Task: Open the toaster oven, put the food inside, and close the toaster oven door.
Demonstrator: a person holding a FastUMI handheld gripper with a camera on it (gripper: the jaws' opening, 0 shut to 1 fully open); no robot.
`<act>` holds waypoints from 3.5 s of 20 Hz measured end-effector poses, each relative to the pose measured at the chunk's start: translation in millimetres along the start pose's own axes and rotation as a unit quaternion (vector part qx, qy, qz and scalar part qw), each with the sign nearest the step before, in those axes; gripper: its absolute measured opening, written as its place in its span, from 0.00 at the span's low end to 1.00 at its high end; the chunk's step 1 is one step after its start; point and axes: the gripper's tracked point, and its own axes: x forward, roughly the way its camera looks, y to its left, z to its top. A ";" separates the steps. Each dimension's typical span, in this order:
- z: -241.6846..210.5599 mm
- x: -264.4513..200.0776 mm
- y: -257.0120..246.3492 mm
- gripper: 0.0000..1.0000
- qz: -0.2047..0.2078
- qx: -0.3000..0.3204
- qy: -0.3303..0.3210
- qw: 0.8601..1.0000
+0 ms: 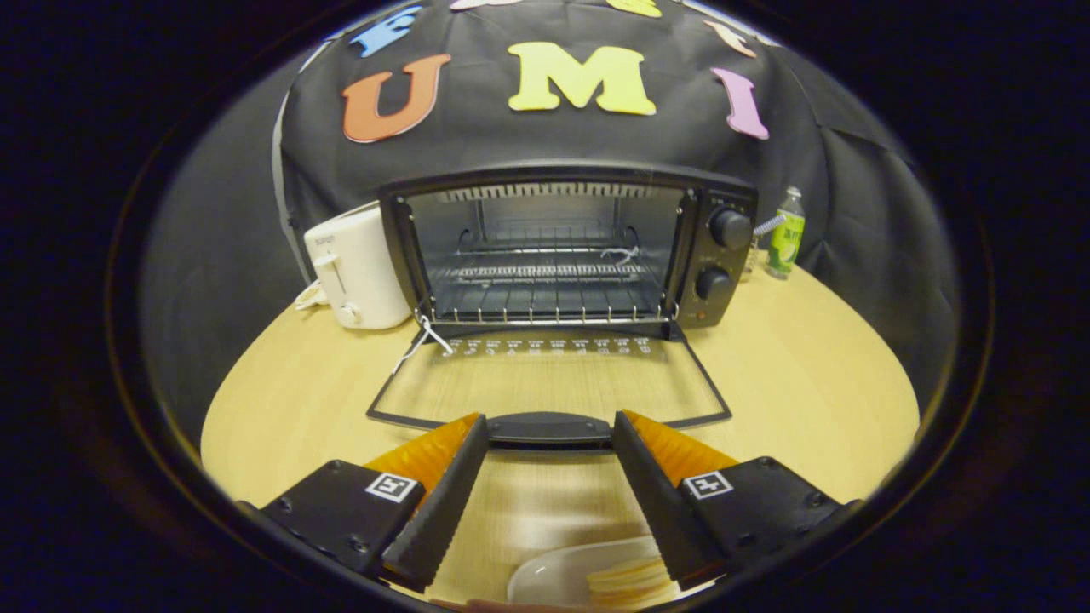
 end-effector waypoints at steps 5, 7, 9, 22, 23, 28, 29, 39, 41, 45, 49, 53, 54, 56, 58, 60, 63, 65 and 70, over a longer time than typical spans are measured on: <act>-11.3 -52.8 4.2 0.99 0.038 0.015 -0.018 0.999; -14.4 -80.3 1.6 0.99 0.036 0.002 -0.046 0.998; -25.9 -105.2 -8.7 0.99 0.023 -0.005 -0.070 0.997; -128.4 -127.7 -39.4 0.98 0.007 0.010 -0.036 0.999; -136.5 -124.7 -38.7 0.98 0.011 0.016 -0.022 1.000; -146.3 -115.3 -45.3 0.86 0.009 0.038 -0.002 0.999; -144.2 -113.3 -46.4 0.80 0.006 0.040 -0.010 0.999; -142.3 -118.1 -44.8 0.56 0.017 0.066 -0.025 0.997; -133.4 -120.9 -43.5 0.55 0.023 0.068 -0.034 0.997; -104.3 -132.0 -38.4 0.54 0.042 0.069 -0.076 0.994; -59.9 -137.8 -25.8 0.53 0.091 0.083 -0.121 0.985; -16.5 -135.9 -20.3 0.53 0.108 0.061 -0.166 0.978; -8.4 -133.3 -18.2 0.53 0.116 0.059 -0.169 0.977; 10.6 -127.0 -18.7 0.53 0.129 0.074 -0.172 0.974; 25.0 -115.5 -17.4 0.53 0.146 0.109 -0.160 0.970; 38.1 -105.5 -11.5 0.53 0.172 0.157 -0.150 0.961; 52.0 -84.5 -4.4 0.53 0.194 0.202 -0.133 0.951; 53.5 -61.7 0.2 0.53 0.205 0.225 -0.109 0.946; 75.1 -15.9 10.9 0.53 0.253 0.294 -0.083 0.918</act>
